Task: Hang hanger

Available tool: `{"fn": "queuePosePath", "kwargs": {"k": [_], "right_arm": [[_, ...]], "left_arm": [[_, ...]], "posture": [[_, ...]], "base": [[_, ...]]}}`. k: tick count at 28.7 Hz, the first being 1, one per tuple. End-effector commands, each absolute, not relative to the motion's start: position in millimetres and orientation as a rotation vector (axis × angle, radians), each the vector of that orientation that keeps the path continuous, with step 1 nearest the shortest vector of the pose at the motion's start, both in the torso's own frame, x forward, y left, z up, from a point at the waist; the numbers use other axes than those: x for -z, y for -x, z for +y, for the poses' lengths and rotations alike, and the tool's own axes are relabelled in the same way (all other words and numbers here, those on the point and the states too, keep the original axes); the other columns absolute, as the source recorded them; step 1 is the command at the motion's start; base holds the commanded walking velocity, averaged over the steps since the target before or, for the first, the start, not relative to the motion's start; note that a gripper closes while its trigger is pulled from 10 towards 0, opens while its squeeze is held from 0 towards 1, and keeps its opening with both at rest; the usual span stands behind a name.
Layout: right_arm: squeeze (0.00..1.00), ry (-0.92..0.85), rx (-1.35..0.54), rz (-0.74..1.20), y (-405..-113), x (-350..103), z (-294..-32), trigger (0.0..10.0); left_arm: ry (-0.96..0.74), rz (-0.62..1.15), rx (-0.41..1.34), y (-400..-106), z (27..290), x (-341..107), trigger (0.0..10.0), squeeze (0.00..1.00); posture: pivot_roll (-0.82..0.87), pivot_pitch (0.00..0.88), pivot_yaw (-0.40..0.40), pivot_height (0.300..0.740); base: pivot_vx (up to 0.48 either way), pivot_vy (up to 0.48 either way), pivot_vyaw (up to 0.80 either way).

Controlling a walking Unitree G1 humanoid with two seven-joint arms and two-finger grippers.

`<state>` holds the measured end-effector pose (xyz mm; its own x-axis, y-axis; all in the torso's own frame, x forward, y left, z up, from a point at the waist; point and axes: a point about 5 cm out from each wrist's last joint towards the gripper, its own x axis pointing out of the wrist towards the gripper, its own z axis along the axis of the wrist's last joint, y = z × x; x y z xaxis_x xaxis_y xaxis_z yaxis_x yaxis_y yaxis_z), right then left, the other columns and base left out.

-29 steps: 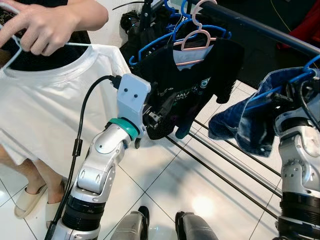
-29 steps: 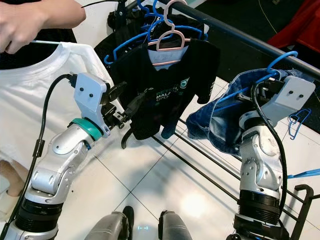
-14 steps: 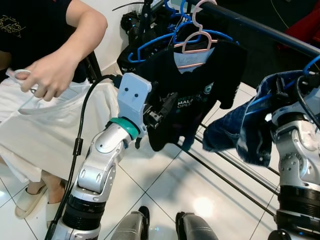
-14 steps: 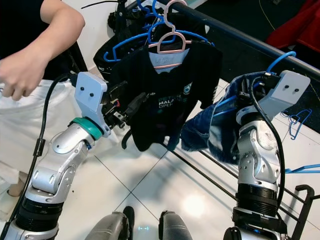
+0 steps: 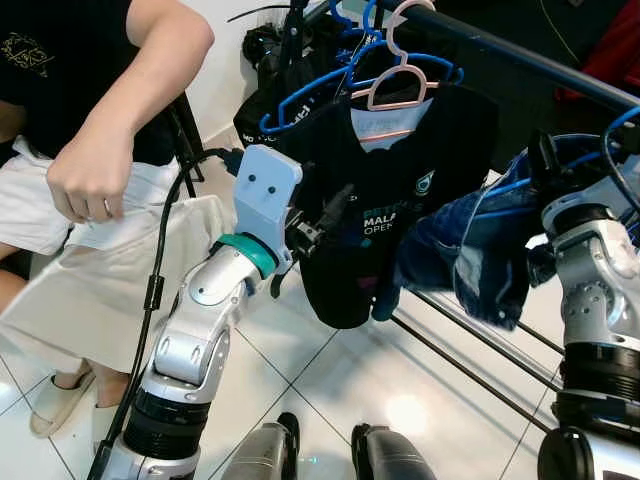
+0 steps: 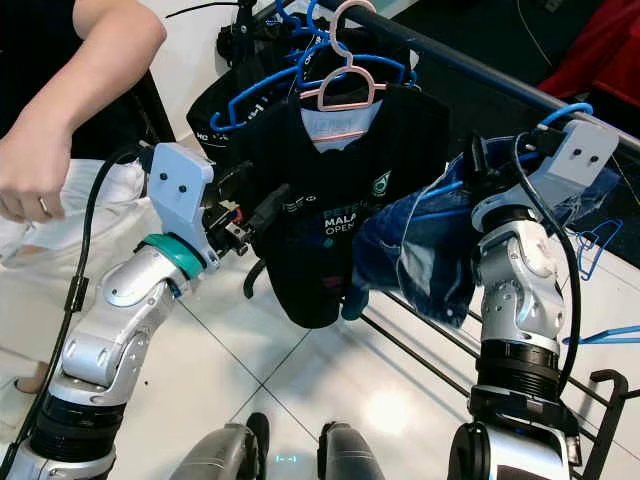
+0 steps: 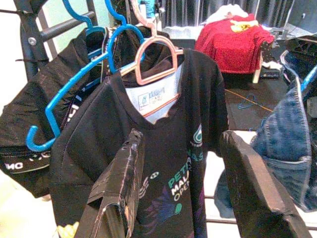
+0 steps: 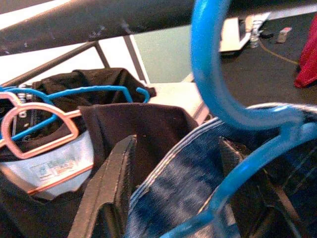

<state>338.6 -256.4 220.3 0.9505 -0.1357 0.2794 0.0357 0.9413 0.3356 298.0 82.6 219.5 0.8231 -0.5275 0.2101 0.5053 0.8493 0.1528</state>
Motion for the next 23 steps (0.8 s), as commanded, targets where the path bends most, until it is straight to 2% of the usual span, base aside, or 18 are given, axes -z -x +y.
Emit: {"fn": "queuePosePath", "kwargs": {"k": [1,15,23], "right_arm": [[0.00,-0.340,0.062,-0.299,-340.1,-221.7,-256.6,0.0],[0.00,-0.334,0.031,-0.319,-337.8,-226.5,-251.1,0.0],[0.00,-0.309,0.003,-0.422,-317.5,-253.9,-243.0,0.0]], "left_arm": [[-0.098,-0.240,0.548,-299.2,83.1,-217.4,10.0,0.00],[-0.098,-0.234,0.553,-298.5,82.3,-216.3,10.0,0.00],[-0.092,-0.230,0.557,-296.2,82.6,-216.2,10.0,0.00]], "posture": [[-0.07,0.087,0.052,0.740],[-0.07,0.096,0.057,0.740],[-0.08,0.117,0.056,0.740]], "base": [[0.000,0.000,0.00],[0.000,0.000,0.00],[0.000,0.000,0.00]]}}
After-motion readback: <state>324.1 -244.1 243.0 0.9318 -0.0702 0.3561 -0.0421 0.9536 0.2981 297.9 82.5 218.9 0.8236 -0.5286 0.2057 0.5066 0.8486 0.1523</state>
